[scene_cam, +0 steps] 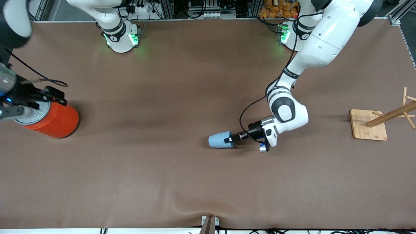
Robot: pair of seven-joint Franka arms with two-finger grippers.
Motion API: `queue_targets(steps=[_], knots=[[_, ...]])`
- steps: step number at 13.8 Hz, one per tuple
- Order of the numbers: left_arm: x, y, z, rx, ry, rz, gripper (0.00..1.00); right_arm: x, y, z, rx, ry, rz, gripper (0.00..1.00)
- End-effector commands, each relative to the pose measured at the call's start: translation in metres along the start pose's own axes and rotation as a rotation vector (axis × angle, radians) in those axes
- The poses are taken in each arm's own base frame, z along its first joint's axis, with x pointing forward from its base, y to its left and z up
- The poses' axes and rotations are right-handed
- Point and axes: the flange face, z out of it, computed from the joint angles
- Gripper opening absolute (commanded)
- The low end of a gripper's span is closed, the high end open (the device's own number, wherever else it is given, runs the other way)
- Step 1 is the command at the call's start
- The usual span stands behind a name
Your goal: Flip cup
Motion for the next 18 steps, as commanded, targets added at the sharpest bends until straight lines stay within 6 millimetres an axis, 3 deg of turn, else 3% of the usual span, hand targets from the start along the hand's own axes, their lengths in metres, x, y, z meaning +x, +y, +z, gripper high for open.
queue_targets(steps=[1, 5, 8, 14, 16, 18], knots=[[0.007, 0.040, -0.039, 0.030, 0.028, -0.014, 0.00, -0.021, -0.001, -0.005, 0.023, -0.033, 0.081, 1.00], [0.032, 0.075, -0.096, 0.067, 0.077, 0.018, 0.00, -0.048, 0.016, -0.039, 0.032, 0.008, 0.117, 1.00], [0.049, 0.081, -0.133, 0.121, 0.109, 0.092, 0.00, -0.058, 0.017, -0.048, 0.041, 0.010, 0.127, 1.00], [0.095, 0.049, -0.227, 0.395, 0.091, 0.284, 0.00, -0.067, 0.019, -0.062, 0.035, 0.020, 0.180, 1.00], [0.105, 0.039, -0.250, 0.519, 0.056, 0.365, 0.00, -0.065, 0.023, -0.065, 0.034, 0.027, 0.174, 1.00], [0.107, 0.035, -0.252, 0.619, 0.017, 0.432, 0.00, -0.063, 0.020, -0.070, 0.022, 0.039, 0.168, 1.00]])
